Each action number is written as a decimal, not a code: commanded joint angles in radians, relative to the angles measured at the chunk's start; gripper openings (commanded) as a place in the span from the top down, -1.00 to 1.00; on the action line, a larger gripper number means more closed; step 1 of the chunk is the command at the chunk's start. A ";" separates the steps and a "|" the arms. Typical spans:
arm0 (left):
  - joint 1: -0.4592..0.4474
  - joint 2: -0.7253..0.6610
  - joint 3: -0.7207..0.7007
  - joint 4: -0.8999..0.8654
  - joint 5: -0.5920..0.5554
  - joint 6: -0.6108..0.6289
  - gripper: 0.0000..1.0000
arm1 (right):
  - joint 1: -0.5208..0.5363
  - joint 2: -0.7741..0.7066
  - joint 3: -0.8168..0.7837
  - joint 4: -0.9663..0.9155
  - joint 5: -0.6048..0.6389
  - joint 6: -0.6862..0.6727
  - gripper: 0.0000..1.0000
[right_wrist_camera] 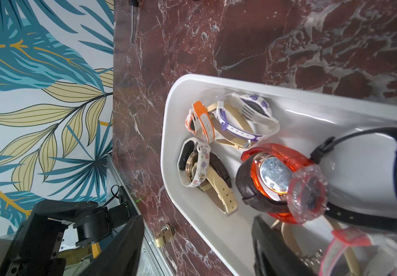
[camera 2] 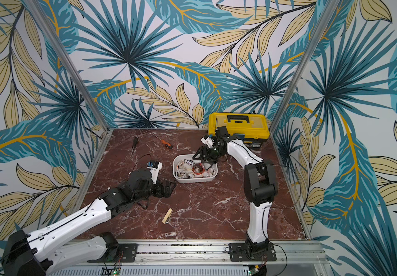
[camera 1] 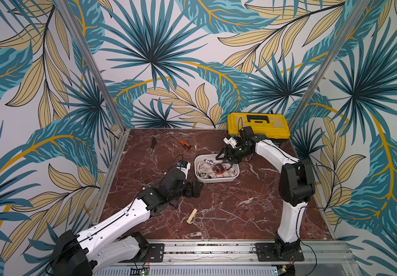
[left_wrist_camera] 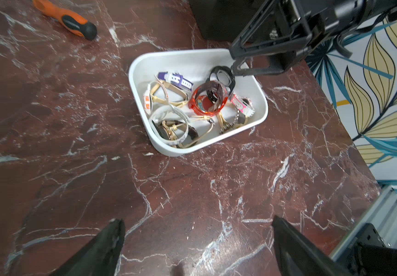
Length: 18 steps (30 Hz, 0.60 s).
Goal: Put the watch into the storage box
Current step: Adjust the watch in the storage box, then pick up the watch at the center of the board.
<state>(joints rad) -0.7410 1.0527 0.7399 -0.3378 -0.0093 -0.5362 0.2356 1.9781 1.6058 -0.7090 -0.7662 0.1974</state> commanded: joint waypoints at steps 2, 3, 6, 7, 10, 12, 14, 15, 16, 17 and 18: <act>-0.015 -0.010 -0.056 -0.059 0.123 -0.027 -1.00 | -0.001 -0.125 -0.107 0.073 0.044 0.047 -0.56; -0.024 -0.010 -0.071 -0.059 0.136 -0.037 -1.00 | -0.001 -0.151 -0.136 0.087 0.056 0.060 -0.56; -0.054 0.000 -0.103 -0.065 0.148 -0.078 -1.00 | -0.001 -0.234 -0.219 0.115 0.097 0.092 -0.60; -0.067 0.007 -0.103 -0.075 0.141 -0.083 -1.00 | -0.001 -0.264 -0.251 0.134 0.100 0.104 -0.62; -0.111 0.030 -0.085 -0.161 0.083 -0.092 -0.97 | -0.001 -0.367 -0.355 0.177 0.119 0.143 -0.67; -0.122 0.050 -0.063 -0.240 0.057 -0.099 -0.86 | 0.001 -0.439 -0.423 0.190 0.129 0.165 -0.69; -0.132 0.067 -0.047 -0.305 0.051 -0.104 -0.75 | 0.000 -0.504 -0.479 0.191 0.135 0.178 -0.71; -0.140 0.073 -0.041 -0.330 0.052 -0.108 -0.70 | 0.001 -0.535 -0.505 0.186 0.142 0.183 -0.72; -0.145 0.076 -0.043 -0.346 0.059 -0.117 -0.67 | 0.001 -0.560 -0.527 0.185 0.146 0.187 -0.73; -0.147 0.078 -0.052 -0.351 0.068 -0.128 -0.66 | 0.002 -0.585 -0.550 0.184 0.147 0.192 -0.74; -0.147 0.079 -0.068 -0.346 0.075 -0.133 -0.63 | 0.002 -0.605 -0.572 0.184 0.149 0.196 -0.74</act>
<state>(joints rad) -0.8803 1.1324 0.6628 -0.6064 0.0677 -0.6441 0.2356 1.4174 1.0870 -0.5442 -0.6430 0.3634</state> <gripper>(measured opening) 0.823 0.868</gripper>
